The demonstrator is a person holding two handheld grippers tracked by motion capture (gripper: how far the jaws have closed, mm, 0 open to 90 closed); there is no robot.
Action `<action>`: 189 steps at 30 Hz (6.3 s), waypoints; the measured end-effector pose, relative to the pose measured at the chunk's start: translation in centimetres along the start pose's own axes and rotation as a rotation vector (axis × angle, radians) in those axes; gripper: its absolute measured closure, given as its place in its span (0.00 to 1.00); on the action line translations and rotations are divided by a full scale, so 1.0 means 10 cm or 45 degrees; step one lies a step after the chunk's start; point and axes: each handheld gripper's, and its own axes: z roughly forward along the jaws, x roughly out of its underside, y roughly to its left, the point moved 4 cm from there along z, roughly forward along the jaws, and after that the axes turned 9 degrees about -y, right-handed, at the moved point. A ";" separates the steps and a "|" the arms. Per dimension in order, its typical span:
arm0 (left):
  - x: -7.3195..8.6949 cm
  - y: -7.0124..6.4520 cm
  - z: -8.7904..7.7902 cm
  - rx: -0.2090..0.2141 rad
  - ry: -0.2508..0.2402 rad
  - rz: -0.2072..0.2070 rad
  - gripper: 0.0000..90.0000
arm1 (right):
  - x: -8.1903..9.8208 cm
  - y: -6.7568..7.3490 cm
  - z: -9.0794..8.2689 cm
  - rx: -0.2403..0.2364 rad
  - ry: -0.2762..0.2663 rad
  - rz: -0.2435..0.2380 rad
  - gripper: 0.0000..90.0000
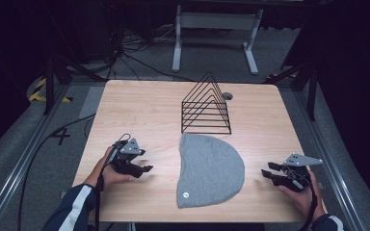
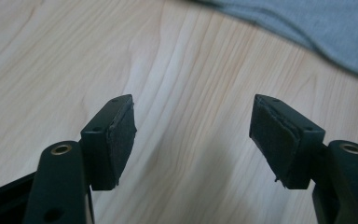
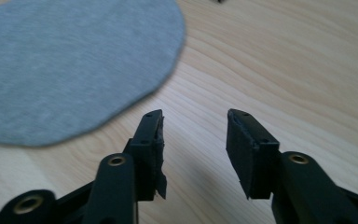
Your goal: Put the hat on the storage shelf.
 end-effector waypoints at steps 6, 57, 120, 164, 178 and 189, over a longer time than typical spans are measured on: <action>-0.25 -0.07 0.25 0.053 -0.021 0.118 0.50 | -0.21 0.53 0.21 -0.175 -0.009 -0.124 0.84; -0.36 -0.87 0.69 0.166 0.171 0.177 0.74 | -0.20 0.89 0.65 -0.374 0.190 -0.299 0.93; -0.43 -0.12 0.83 0.053 0.076 -0.110 0.83 | -0.52 0.41 1.16 -0.225 0.213 -0.042 0.92; -1.78 -0.23 -0.11 -0.097 -0.242 0.229 0.97 | -1.80 0.35 0.14 -0.116 -0.193 -0.266 0.95; -2.34 0.03 -0.35 -0.164 -0.370 0.207 0.97 | -2.41 0.18 -0.05 -0.045 -0.300 -0.287 0.95; -2.66 0.24 -0.49 -0.208 -0.427 0.198 0.97 | -2.83 -0.01 -0.03 0.012 -0.370 -0.292 0.95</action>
